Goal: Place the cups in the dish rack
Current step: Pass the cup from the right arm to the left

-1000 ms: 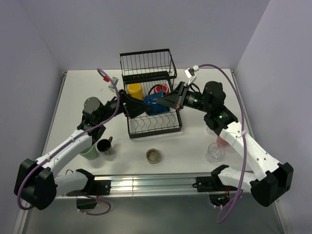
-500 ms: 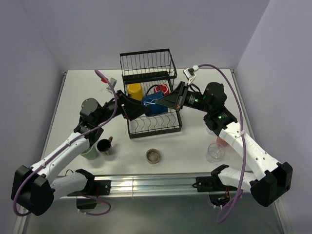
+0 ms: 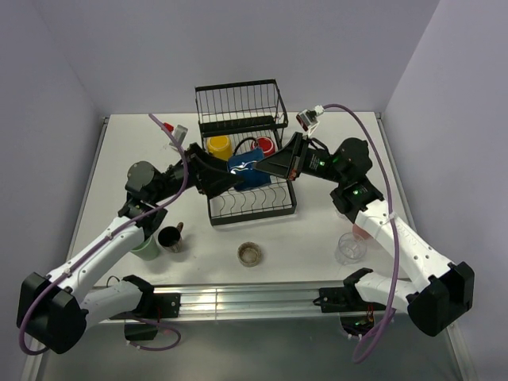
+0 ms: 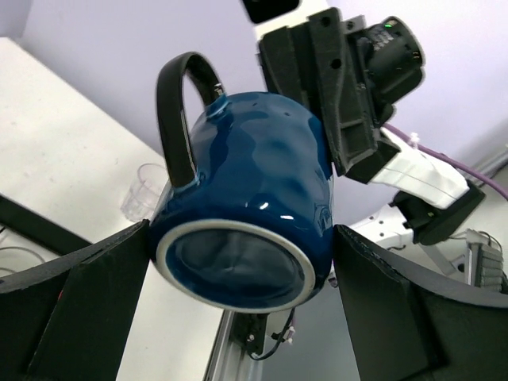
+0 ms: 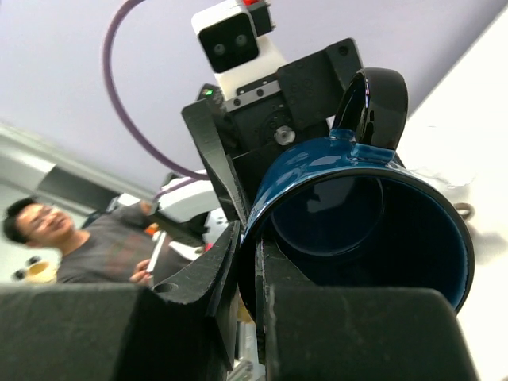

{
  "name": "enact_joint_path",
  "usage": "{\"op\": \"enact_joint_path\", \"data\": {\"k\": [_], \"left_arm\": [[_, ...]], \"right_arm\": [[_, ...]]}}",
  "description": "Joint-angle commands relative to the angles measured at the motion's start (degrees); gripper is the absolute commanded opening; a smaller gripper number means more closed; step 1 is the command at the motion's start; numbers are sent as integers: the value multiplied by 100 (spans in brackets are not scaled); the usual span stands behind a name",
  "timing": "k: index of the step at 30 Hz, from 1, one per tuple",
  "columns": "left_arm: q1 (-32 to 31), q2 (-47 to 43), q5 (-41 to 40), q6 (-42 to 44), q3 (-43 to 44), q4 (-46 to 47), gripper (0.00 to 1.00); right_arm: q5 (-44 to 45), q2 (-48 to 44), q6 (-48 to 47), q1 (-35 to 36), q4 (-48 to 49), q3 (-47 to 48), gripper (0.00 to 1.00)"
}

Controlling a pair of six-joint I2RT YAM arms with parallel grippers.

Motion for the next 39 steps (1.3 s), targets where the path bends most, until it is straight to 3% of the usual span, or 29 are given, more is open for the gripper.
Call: {"op": "enact_joint_path", "data": {"k": [1,12,16,18,19,21,22,23,24,28,35,39], "left_arm": [[-16,73,101,214,-44,-183,99],[-16,152,242,3,-105,55,99],[-25,152,286,-50,-132,55,92],[-42,135,286,-24,-114,-59,74],[-43,126,286,-24,-114,-77,52],[-43,100,321,-15,-106,-182,33],[-51,100,338,-24,-97,-209,13],[-60,56,356,-33,-88,-253,3],[-60,30,356,-41,-88,-288,0],[-104,-181,242,-33,-79,-446,0],[-113,-559,-223,309,201,-1385,0],[-113,-603,-504,529,395,-2010,0]], "right_arm": [[-556,-157,1055,117,2128,125,0],[-354,-174,1039,126,2386,20,0],[-196,-236,643,161,1877,46,0],[-108,-245,432,187,1727,46,0],[-90,-245,379,205,1604,37,0],[-29,-219,204,213,1429,11,0],[15,-210,116,222,1297,20,0],[76,-227,-207,222,1061,46,0],[286,-236,-401,231,815,90,0],[735,-236,-877,249,-92,116,0],[1474,-262,-1483,258,-918,116,32],[1966,-289,-1721,266,-1463,160,41]]}}
